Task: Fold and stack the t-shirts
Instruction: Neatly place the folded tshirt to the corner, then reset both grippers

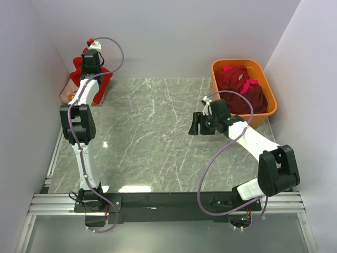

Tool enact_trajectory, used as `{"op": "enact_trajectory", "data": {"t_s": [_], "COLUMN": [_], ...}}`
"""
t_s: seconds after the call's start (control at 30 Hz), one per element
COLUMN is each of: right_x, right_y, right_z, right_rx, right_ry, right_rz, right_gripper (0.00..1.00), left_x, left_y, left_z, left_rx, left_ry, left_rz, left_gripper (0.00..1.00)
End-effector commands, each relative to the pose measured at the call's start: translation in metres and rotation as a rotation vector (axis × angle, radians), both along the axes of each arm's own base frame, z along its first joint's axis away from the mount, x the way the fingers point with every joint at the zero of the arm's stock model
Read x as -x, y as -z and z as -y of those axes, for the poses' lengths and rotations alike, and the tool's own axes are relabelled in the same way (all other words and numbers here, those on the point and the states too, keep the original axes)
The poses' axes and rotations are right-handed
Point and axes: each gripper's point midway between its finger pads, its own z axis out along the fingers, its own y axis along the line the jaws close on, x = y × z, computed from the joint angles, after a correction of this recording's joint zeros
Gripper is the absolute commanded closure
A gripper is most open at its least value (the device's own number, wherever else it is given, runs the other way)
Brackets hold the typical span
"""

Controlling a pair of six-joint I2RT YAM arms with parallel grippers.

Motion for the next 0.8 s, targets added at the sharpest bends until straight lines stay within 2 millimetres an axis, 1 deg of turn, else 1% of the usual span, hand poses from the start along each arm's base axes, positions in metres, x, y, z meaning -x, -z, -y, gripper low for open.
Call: {"op": "enact_trajectory", "data": {"t_s": [0.0, 0.03, 0.1, 0.13, 0.17, 0.2, 0.23, 0.27, 0.3, 0.33, 0.37, 0.4, 0.43, 0.47, 0.53, 0.57, 0.6, 0.7, 0.73, 0.77], "right_x": [-0.016, -0.017, -0.018, -0.018, -0.019, -0.019, -0.020, -0.020, -0.021, -0.021, -0.021, -0.022, -0.023, -0.023, -0.024, -0.024, -0.024, -0.023, -0.023, -0.022], "right_y": [-0.018, -0.018, -0.019, -0.019, -0.017, -0.016, -0.015, -0.013, -0.013, -0.013, -0.013, -0.015, -0.017, -0.019, -0.021, -0.024, -0.024, -0.026, -0.027, -0.031], "right_z": [-0.002, -0.001, -0.001, -0.001, -0.001, -0.001, 0.000, 0.000, -0.001, -0.001, -0.002, -0.002, -0.002, -0.002, -0.001, -0.002, -0.002, -0.002, -0.003, -0.003], "right_rx": [0.009, 0.013, 0.012, 0.014, 0.016, 0.016, 0.016, 0.016, 0.015, 0.013, 0.010, 0.007, 0.005, 0.002, 0.003, -0.001, -0.003, -0.014, -0.019, -0.024], "right_ry": [0.001, 0.005, 0.007, 0.009, 0.013, 0.016, 0.021, 0.026, 0.029, 0.032, 0.034, 0.037, 0.039, 0.041, 0.046, 0.046, 0.047, 0.047, 0.045, 0.048], "right_rz": [0.055, 0.055, 0.055, 0.056, 0.053, 0.048, 0.046, 0.039, 0.036, 0.034, 0.032, 0.039, 0.044, 0.050, 0.059, 0.069, 0.071, 0.077, 0.083, 0.093], "right_gripper": [0.28, 0.28, 0.28, 0.28, 0.28, 0.28, 0.28, 0.28, 0.28, 0.28, 0.28, 0.28, 0.28, 0.28, 0.28, 0.28, 0.28, 0.28, 0.28, 0.28], "left_x": [-0.011, -0.012, -0.011, -0.012, -0.012, -0.011, -0.012, -0.012, -0.012, -0.012, -0.011, -0.010, -0.008, -0.007, -0.006, -0.006, -0.006, -0.003, -0.001, 0.001], "left_y": [-0.007, 0.001, 0.002, 0.010, 0.013, 0.013, 0.021, 0.023, 0.024, 0.031, 0.031, 0.032, 0.028, 0.027, 0.016, 0.018, 0.007, 0.003, -0.005, -0.003], "left_z": [-0.017, -0.021, -0.035, -0.039, -0.045, -0.048, -0.051, -0.055, -0.058, -0.062, -0.066, -0.068, -0.072, -0.073, -0.071, -0.068, -0.063, -0.055, -0.052, -0.045], "left_rx": [0.015, 0.014, 0.011, 0.010, 0.008, -0.001, -0.002, 0.002, 0.005, 0.006, 0.005, 0.003, -0.003, -0.006, 0.023, 0.042, 0.073, 0.124, 0.133, 0.157], "left_ry": [-0.031, -0.046, -0.092, -0.102, -0.117, -0.140, -0.146, -0.151, -0.161, -0.182, -0.200, -0.215, -0.241, -0.248, -0.245, -0.228, -0.218, -0.195, -0.192, -0.192], "left_rz": [0.091, 0.084, 0.110, 0.102, 0.105, 0.117, 0.109, 0.111, 0.114, 0.109, 0.114, 0.117, 0.127, 0.125, 0.147, 0.130, 0.160, 0.154, 0.162, 0.152], "left_gripper": [0.99, 0.99, 0.99, 0.99, 0.99, 0.94, 0.87, 0.80, 0.55, 0.40, 0.29, 0.13, 0.03, 0.00, 0.01, 0.01, 0.01, 0.01, 0.01, 0.00]}}
